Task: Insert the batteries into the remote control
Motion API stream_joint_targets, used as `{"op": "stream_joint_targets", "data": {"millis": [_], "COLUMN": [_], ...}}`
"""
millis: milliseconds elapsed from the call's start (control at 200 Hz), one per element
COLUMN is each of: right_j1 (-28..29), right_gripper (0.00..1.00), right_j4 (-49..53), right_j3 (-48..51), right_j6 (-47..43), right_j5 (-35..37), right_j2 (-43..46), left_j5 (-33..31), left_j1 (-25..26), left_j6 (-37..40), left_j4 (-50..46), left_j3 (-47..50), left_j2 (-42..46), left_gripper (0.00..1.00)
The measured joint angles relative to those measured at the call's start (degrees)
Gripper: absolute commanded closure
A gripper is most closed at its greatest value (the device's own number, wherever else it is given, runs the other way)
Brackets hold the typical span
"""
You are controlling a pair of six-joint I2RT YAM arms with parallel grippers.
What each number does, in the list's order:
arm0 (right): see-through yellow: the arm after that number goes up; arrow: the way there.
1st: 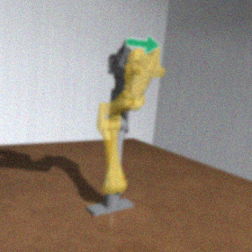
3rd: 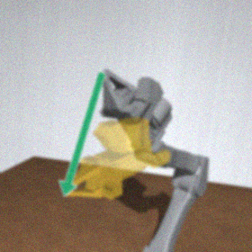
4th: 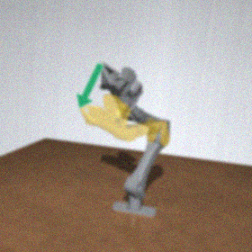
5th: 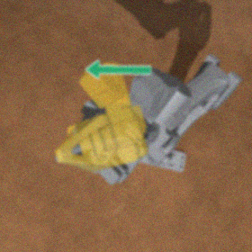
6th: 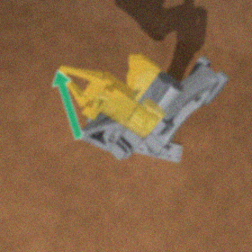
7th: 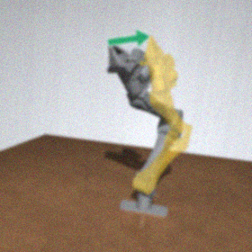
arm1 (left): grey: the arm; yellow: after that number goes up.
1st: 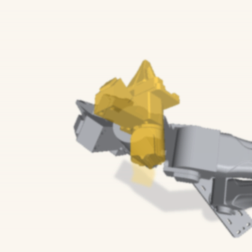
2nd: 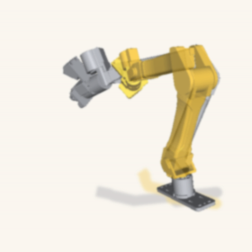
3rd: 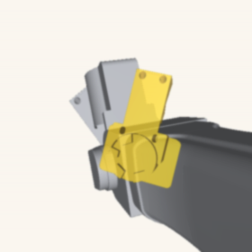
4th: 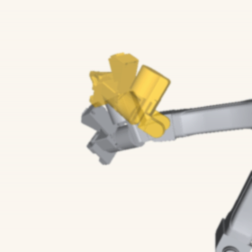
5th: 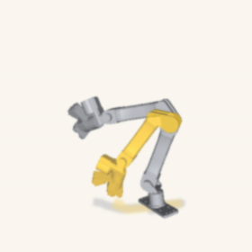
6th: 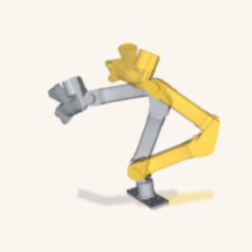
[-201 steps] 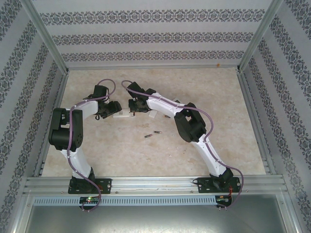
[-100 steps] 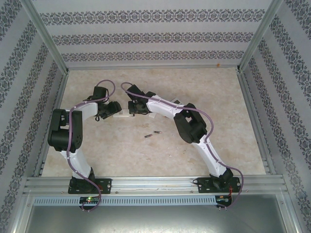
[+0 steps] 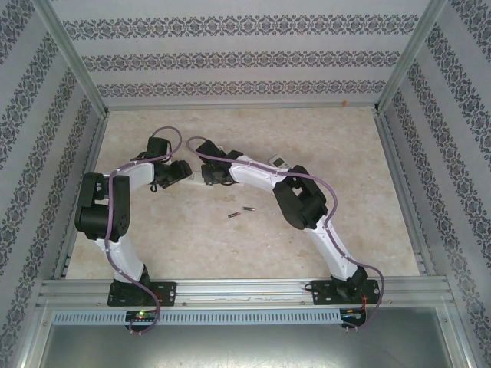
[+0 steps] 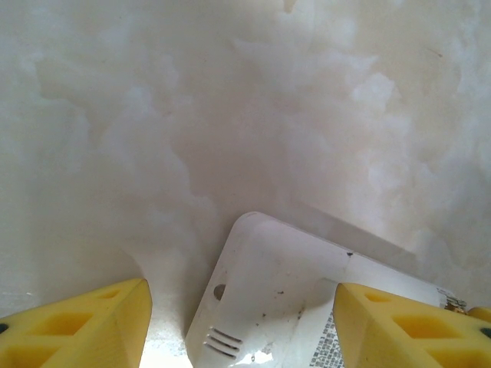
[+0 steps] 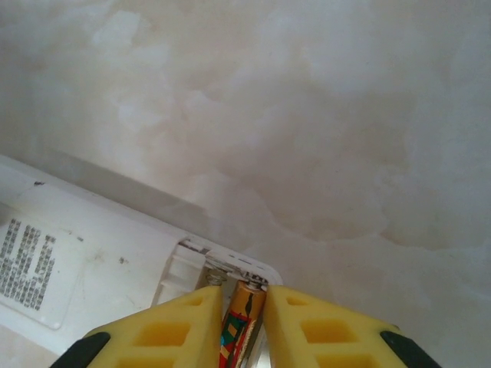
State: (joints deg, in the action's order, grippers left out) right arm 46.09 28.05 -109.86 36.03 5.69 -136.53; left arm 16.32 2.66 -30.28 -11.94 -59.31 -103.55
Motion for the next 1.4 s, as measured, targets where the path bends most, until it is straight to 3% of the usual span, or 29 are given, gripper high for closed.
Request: {"op": "stream_joint_targets", "data": {"millis": [160, 380, 644, 844, 979, 1154, 1399], "right_j1": [-0.98, -3.02, -3.45, -2.8, -0.94, 3.04, 6.05], "right_gripper": [0.67, 0.67, 0.63, 0.56, 0.47, 0.43, 0.41], "right_j4": [4.02, 5.92, 3.82, 2.03, 2.1, 1.95, 5.86], "right_j3": [-2.14, -1.77, 21.51, 34.49, 38.23, 39.54, 36.15], "right_j6": [-1.09, -1.53, -3.08, -7.91, -7.89, -6.51, -31.91], "right_j5": [-2.21, -4.04, -3.67, -4.0, -5.33, -6.51, -11.63], "right_j2": [0.0, 1.66, 22.64, 35.93, 37.31, 36.89, 32.46], "left_j5": [0.09, 1.11, 2.14, 1.9, 1.44, 1.86, 2.95], "left_j1": [0.0, 0.39, 0.76, 0.76, 0.76, 0.76, 0.76], "left_j6": [0.0, -0.2, -0.22, -0.22, -0.02, 1.18, 5.7], "left_j4": [0.02, -0.35, -3.5, -5.92, -7.32, -7.98, -10.03], "left_j3": [0.07, 1.03, 1.99, 1.97, 2.01, 2.54, 4.52], "left_j2": [0.02, 0.98, 4.0, 8.81, 15.82, 26.49, 36.57], "left_gripper": [0.35, 0.35, 0.34, 0.19, 0.09, 0.01, 0.0]}}
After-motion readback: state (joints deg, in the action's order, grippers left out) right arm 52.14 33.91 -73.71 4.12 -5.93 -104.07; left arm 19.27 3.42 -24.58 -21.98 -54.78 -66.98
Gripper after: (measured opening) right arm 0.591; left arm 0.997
